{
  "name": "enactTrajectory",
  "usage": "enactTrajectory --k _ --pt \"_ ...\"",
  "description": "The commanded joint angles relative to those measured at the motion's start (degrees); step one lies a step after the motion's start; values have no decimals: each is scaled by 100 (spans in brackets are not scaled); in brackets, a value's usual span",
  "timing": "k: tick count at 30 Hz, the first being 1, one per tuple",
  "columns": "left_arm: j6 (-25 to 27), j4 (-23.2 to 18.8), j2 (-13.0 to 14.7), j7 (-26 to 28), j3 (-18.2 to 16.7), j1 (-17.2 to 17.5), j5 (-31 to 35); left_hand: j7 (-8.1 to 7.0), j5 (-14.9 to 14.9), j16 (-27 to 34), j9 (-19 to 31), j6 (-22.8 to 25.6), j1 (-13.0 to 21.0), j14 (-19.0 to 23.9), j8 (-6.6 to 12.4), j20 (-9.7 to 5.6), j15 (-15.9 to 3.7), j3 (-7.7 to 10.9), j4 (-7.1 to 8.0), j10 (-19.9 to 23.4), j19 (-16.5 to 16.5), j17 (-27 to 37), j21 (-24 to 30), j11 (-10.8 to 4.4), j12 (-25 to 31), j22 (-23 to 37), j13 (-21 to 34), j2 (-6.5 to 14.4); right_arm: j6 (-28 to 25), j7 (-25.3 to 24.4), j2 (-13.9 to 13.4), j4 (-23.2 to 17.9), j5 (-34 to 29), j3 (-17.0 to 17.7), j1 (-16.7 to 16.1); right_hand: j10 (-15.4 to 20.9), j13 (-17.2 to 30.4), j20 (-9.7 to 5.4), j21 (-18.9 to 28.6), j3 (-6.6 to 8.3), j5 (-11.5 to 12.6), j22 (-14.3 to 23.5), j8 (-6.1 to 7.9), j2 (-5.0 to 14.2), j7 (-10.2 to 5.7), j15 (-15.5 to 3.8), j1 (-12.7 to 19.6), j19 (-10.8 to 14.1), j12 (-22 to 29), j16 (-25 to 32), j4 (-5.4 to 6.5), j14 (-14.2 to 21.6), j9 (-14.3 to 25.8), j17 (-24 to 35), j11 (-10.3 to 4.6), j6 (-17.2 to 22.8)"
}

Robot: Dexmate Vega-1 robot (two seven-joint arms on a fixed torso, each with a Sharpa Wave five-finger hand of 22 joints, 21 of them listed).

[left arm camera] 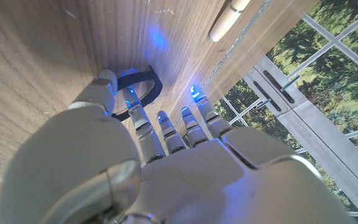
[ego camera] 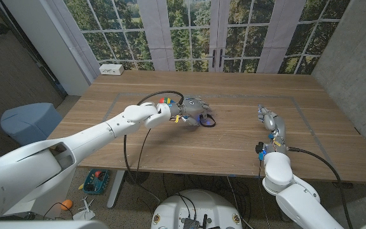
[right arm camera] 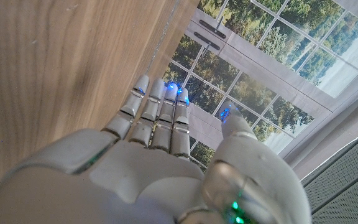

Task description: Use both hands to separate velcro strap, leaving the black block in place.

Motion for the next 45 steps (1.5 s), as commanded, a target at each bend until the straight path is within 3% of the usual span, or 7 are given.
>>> enactTrajectory --k 1,8,12,18,23,28,45 --pt "-138 350 -77 396 233 -125 51 -8 9 47 -3 341 195 117 98 -24 -617 -5 -69 192 153 7 -17 -28 61 7 11 -52 42 -8 16 6 -37 16 -10 7 23 -11 30 -31 -26 17 54 15 28 -2 -2 5 26 40 20 -22 34 35 18 49" --pt "-160 457 -74 628 327 -117 83 63 60 65 17 813 477 274 248 -43 -679 15 -74 379 268 10 -26 -92 80 13 12 -38 82 63 -28 17 -45 23 -12 26 37 -14 36 -41 -24 18 59 20 27 4 5 2 35 46 17 -10 34 40 7 60" --pt "-142 506 -75 708 358 -108 78 257 106 66 197 1600 715 369 655 -70 -741 22 -42 553 346 22 -34 -112 82 23 18 94 95 81 -32 24 -39 33 -12 25 44 -15 40 -46 -22 18 62 25 22 3 6 4 36 47 18 -8 34 43 12 69" --pt "39 472 -37 1083 331 -25 158 317 107 82 292 1576 783 426 708 -118 -801 22 -30 580 392 32 -25 -116 73 26 21 173 117 111 -35 26 -15 45 -24 32 52 -15 44 -53 -21 18 63 34 21 6 4 3 39 48 24 -2 35 43 17 70" --pt "392 533 -54 1998 272 129 349 308 83 103 415 1440 824 466 737 -216 -879 24 15 576 450 58 -6 -114 57 33 29 326 122 114 -45 15 -39 46 -28 37 61 -15 48 -61 -19 18 64 42 24 6 3 2 41 50 27 4 35 46 17 72" --pt "714 645 -126 2828 211 257 373 149 8 112 597 1305 785 446 816 -270 -884 -38 74 518 465 97 5 -112 23 41 42 464 106 93 -29 3 -53 44 -22 39 68 -19 52 -65 -17 18 65 48 21 1 4 2 43 49 28 2 35 48 15 75" --pt "1143 1193 -534 4769 183 412 -104 98 -28 142 846 1312 788 491 1018 -334 -996 -154 46 555 490 125 24 -117 31 47 54 504 -253 -104 9 -141 -237 -57 47 44 100 -22 71 -63 2 19 64 52 -6 -20 89 3 47 65 -21 18 36 66 -14 72"
